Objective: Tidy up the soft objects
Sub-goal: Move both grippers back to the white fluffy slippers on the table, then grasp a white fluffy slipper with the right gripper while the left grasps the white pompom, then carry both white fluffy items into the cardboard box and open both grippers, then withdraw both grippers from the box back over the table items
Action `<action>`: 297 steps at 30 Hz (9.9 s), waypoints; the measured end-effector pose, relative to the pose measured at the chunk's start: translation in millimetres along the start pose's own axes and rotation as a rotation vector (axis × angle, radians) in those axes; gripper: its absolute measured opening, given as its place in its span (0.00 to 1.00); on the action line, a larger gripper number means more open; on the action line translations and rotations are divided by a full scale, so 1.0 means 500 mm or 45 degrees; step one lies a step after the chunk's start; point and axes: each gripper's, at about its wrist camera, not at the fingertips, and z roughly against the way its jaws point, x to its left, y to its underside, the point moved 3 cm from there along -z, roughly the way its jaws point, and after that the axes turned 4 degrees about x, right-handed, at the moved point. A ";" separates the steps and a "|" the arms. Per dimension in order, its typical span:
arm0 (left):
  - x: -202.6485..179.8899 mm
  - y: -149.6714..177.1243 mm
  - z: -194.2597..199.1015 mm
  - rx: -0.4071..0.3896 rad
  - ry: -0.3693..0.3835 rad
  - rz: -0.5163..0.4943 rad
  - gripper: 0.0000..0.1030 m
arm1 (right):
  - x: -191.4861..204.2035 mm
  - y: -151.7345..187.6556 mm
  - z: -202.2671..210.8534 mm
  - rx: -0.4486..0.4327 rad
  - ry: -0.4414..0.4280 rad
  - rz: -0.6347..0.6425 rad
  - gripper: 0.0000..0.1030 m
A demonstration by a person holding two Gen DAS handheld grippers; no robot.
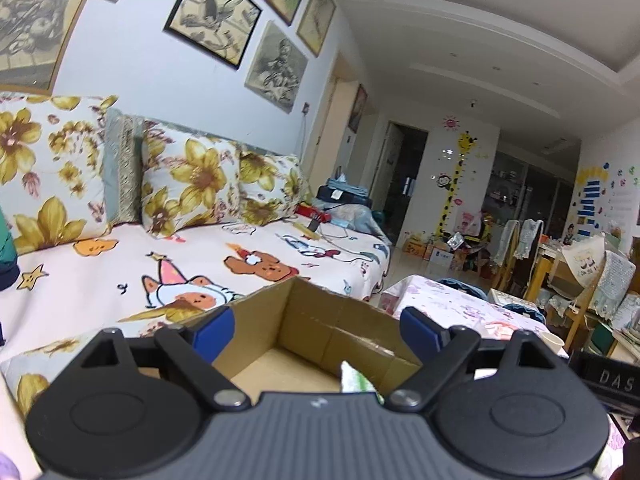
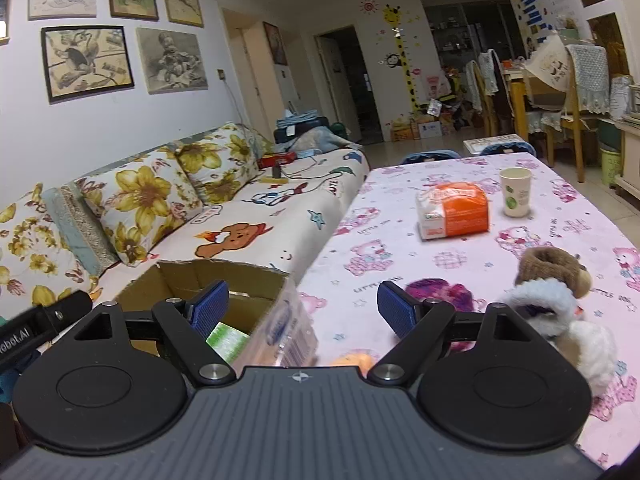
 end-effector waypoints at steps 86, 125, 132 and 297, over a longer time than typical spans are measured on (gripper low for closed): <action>-0.410 0.252 0.022 0.047 0.404 -0.872 0.99 | -0.198 0.071 0.000 0.047 0.419 -0.349 1.00; -0.495 0.313 -0.147 0.601 0.760 -0.632 0.50 | -0.213 0.111 -0.066 0.259 0.107 -0.377 0.68; -0.480 0.305 -0.143 0.609 0.767 -0.589 0.44 | -0.218 0.110 -0.073 0.278 0.131 -0.345 0.48; -0.295 0.135 -0.064 0.330 0.500 -0.454 0.99 | -0.126 0.034 -0.022 -0.031 0.331 -0.230 1.00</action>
